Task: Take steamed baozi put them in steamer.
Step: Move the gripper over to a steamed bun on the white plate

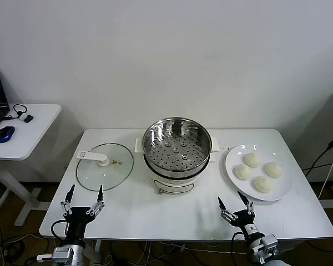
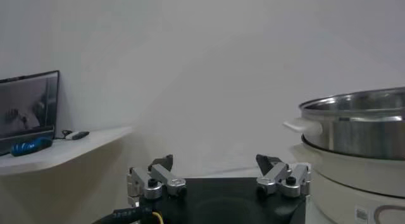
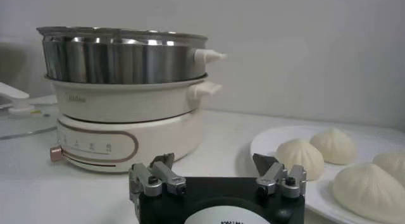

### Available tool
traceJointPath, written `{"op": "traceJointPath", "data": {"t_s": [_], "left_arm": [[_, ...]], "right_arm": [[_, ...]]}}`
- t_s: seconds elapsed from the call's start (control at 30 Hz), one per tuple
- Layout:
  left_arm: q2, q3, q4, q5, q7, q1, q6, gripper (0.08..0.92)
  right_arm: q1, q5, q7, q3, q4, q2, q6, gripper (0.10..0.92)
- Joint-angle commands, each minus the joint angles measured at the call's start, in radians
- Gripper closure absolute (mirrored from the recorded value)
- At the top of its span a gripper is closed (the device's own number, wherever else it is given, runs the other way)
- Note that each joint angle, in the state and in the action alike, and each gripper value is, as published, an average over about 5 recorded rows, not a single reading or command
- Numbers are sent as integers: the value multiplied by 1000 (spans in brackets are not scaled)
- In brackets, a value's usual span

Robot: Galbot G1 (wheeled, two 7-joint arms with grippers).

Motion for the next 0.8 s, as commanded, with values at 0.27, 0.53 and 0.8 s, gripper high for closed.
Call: {"op": "traceJointPath", "data": {"t_s": [0.27,0.53,0.8], "left_arm": [[7,19,-10,3,4,-1,1,177],[14,40,-3,-1,6,-10,2,177],[17,42,6,-4,9,-27,7,177]], "right_arm": [[161,77,-280,165,-64,-190,4,203],[405,97,-609,135,-272,-414,-24,203],[718,54,-903,-89,-447,-588,-68,203]]}}
